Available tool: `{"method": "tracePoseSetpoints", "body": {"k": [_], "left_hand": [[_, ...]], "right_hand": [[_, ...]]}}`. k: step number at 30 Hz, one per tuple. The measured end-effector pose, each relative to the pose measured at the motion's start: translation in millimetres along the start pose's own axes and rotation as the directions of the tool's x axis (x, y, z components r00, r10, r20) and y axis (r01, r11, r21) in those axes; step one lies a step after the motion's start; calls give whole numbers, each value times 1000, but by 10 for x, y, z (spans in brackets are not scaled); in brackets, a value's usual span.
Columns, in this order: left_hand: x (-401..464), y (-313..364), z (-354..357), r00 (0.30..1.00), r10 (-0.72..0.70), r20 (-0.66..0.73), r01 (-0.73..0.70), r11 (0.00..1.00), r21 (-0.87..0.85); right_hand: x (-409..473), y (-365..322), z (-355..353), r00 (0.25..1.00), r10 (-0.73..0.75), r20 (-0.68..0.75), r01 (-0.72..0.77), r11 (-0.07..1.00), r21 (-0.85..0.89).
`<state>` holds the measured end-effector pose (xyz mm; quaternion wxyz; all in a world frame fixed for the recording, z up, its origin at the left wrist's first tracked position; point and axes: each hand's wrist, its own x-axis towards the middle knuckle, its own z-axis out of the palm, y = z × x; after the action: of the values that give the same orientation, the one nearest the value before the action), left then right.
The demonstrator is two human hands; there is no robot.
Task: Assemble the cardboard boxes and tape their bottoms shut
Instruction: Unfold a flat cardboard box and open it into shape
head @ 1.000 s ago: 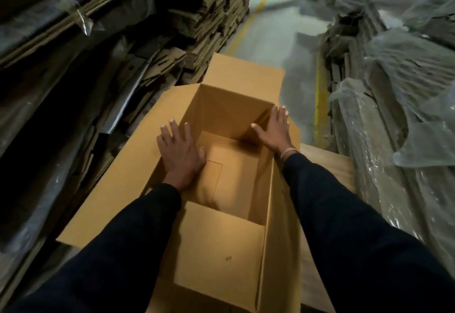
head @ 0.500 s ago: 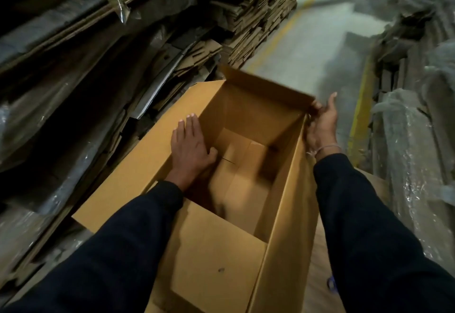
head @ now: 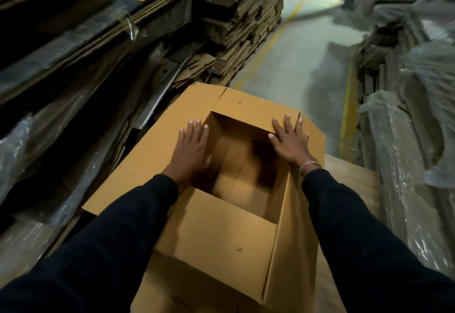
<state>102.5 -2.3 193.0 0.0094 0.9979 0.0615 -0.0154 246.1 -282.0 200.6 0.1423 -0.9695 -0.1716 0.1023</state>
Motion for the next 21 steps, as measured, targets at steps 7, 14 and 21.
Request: {"method": "tracePoseSetpoints", "body": {"k": [7,14,21], "left_hand": [[-326,-359,-115,996,-89,24,92,985,-147],[-588,-731,-230,882,-435,182,470,838,-277],[-670,-935,-876,900,-435,-2,412,854,-317]], "right_hand": [[-371,-228,127,998,69,10,-67,994,-90],[-614,-359,202,995,97,-6,-97,994,-42],[-657,-328,184,995,96,39,-96,995,-5]]}}
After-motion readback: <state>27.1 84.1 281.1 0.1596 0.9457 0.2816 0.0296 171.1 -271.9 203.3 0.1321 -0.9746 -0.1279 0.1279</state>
